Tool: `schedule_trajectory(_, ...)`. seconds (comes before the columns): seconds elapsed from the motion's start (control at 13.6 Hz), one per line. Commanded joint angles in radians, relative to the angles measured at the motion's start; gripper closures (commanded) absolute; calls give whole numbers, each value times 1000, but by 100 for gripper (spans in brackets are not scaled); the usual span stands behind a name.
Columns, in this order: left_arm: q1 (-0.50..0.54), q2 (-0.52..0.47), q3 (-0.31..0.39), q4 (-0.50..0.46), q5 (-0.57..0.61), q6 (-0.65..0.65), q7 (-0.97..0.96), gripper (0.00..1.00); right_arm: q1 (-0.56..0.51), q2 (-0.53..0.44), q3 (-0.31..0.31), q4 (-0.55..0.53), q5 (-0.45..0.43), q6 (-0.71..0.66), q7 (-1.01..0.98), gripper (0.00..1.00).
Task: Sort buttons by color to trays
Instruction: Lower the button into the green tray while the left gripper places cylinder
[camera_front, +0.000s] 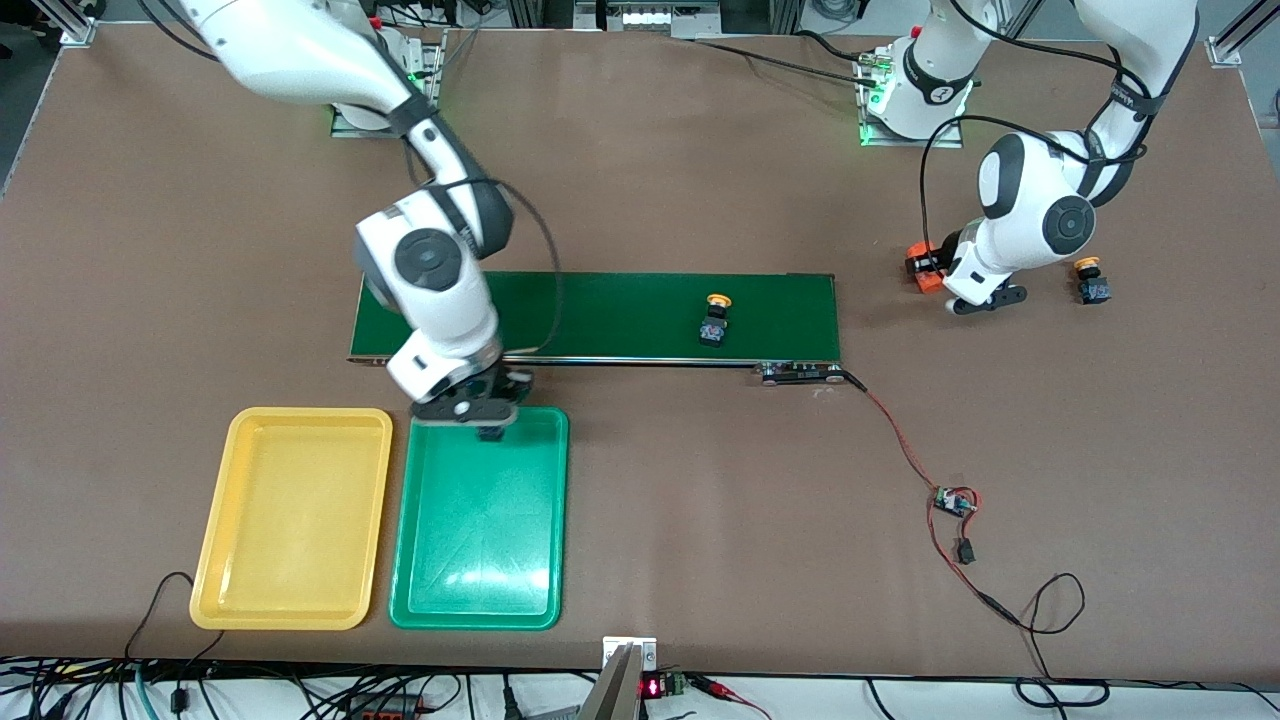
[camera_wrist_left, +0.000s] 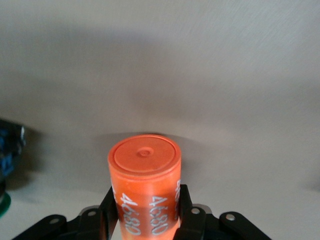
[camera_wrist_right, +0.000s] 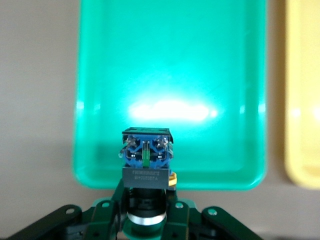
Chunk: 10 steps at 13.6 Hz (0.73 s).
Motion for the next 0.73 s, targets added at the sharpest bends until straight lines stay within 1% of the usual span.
schedule_trajectory(0.0,-29,-40,-15,79,6,-14,18,96,-33,33,-2,17,-8,54,-48,78)
schedule_trajectory(0.07,-29,-49,-40,115,37,-15,16,96,-43,47,-15,19,-8,86,-51,78)
schedule_trajectory(0.15,-30,-51,-45,149,83,-17,16,96,-52,64,-18,26,-8,113,-51,78)
schedule_trajectory(0.29,-46,-40,-51,235,219,-20,42,97,-55,110,-24,49,-11,147,-68,78)
schedule_trajectory(0.37,-53,-34,-52,275,242,-49,80,99,-53,135,-38,55,-13,163,-69,78)
schedule_trajectory(0.51,-102,-22,-71,350,243,-153,233,100,-53,164,-53,59,-16,222,-71,78)
schedule_trajectory(0.66,-107,-22,-136,404,241,-188,336,100,-41,181,-70,59,-17,258,-65,78)
